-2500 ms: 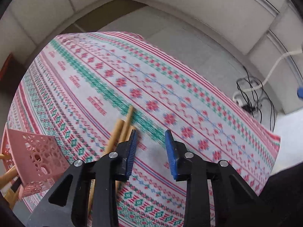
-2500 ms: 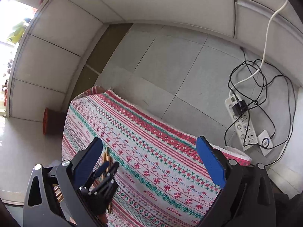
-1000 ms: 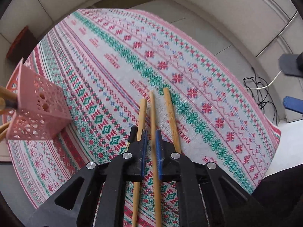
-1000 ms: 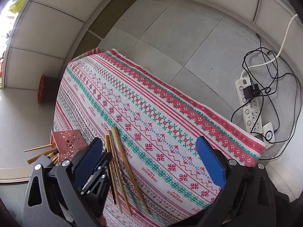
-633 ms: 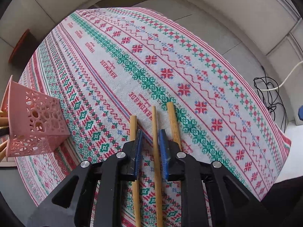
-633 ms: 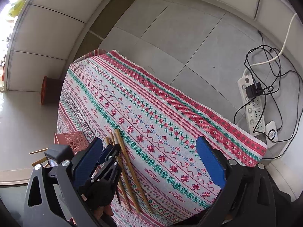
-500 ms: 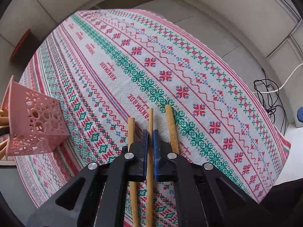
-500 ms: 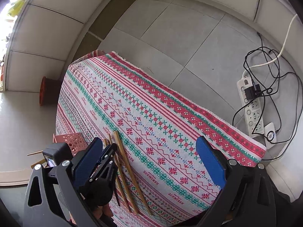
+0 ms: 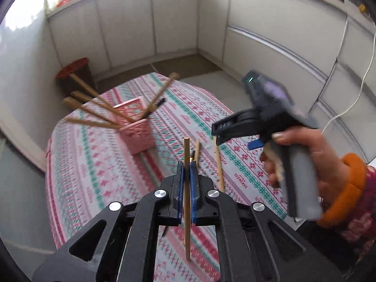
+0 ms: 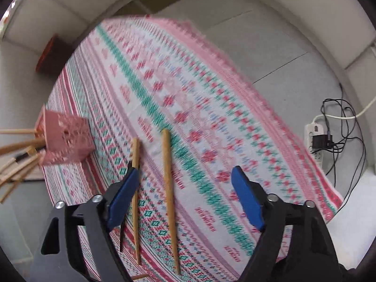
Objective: Organize utensils
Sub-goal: 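Grasp a chopstick with the left tool while the right tool grasps another chopstick, then lower both held chopsticks into the pink basket and open both tools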
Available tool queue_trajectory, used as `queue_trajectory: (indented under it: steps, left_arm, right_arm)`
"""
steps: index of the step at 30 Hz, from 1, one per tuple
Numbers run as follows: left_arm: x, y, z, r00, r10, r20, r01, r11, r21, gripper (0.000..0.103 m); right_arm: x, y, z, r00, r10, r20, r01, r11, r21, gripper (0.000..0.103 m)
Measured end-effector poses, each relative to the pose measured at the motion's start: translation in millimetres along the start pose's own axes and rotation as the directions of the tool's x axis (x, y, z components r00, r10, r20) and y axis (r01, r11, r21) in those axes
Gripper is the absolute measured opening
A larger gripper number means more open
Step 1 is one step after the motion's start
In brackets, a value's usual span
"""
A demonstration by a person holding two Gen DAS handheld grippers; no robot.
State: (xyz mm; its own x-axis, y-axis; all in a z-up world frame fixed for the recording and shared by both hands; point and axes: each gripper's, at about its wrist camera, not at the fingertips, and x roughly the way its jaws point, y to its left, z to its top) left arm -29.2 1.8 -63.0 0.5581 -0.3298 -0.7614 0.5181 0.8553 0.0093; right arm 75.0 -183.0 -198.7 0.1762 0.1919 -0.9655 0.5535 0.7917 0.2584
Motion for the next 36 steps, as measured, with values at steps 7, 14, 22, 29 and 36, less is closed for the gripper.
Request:
queue_trajectory:
  steps: [7,14,22,29,36]
  left_arm:
    - [-48,33,-19,0.994,0.032,0.106,-0.024,0.997,-0.076,0.004]
    - [-70,54,-9,0.981,0.005,0.193,0.026,0.987,-0.156,0.004]
    - [-93,64,14,0.963,-0.013,0.269,0.073,0.974,-0.216,0.004]
    - [-117,78,57,0.931,0.029,0.363,0.069,0.965,-0.254,0.004]
    - [-116,95,98,0.876,0.152,0.457,0.009,0.944,-0.33,0.004]
  right_arm:
    - [33,11,3,0.999,-0.001,-0.033,0.003,0.998,0.064,0.008]
    - [-27,-9,-19,0.994,0.069,0.082,-0.074,0.995,0.069,0.008]
    - [-184,-14,-49,0.927,0.17,0.333,-0.134,0.982,-0.13,0.008]
    - [-283,17,-44,0.839,0.273,0.471,-0.172,0.954,-0.246,0.008]
    - [-357,55,-35,0.652,0.4,0.644,-0.256,0.916,-0.31,0.008]
